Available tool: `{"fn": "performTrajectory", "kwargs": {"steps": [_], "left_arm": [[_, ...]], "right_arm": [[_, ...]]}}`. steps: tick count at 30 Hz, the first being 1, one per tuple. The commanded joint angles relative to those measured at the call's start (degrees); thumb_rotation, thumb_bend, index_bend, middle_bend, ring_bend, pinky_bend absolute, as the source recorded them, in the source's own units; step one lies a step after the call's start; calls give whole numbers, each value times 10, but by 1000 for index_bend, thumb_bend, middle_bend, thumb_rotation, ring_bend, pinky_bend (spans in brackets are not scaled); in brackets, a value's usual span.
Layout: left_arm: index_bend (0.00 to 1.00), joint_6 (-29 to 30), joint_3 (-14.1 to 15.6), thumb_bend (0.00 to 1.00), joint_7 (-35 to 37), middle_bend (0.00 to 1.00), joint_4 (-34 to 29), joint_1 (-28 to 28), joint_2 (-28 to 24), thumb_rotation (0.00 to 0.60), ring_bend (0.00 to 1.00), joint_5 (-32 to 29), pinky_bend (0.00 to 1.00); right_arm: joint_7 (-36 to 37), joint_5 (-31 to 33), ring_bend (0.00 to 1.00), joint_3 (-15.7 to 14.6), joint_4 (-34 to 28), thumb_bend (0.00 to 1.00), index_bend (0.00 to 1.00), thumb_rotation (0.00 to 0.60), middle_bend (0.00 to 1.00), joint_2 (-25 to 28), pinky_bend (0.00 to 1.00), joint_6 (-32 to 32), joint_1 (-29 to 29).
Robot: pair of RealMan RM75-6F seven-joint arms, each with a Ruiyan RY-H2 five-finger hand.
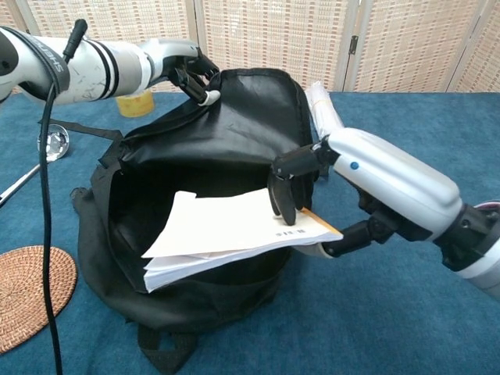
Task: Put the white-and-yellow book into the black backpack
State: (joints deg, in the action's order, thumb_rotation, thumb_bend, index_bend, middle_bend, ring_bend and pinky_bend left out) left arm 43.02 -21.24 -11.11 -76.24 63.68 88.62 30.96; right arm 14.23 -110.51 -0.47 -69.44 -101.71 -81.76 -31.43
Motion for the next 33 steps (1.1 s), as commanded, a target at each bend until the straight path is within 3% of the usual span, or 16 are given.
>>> {"fn": "performTrajectory", "kwargs": {"steps": [1, 14, 33], "left_arm": [[603, 2, 0, 580, 0, 290, -5, 0, -4, 600, 262, -2, 100], [603, 10, 5, 580, 4, 290, -32, -6, -22, 600, 257, 2, 100], [600, 6, 10, 580, 23, 290, -49, -17, -40, 600, 249, 19, 95]], "right_arm": [[-15, 16, 554, 12, 55, 395, 868, 600, 554, -46, 514, 21, -18], [-109, 22, 562, 41, 244, 395, 873, 600, 554, -163, 514, 19, -73], [-225, 73, 586, 66, 368, 395, 882, 600, 554, -228, 505, 56, -134]]}}
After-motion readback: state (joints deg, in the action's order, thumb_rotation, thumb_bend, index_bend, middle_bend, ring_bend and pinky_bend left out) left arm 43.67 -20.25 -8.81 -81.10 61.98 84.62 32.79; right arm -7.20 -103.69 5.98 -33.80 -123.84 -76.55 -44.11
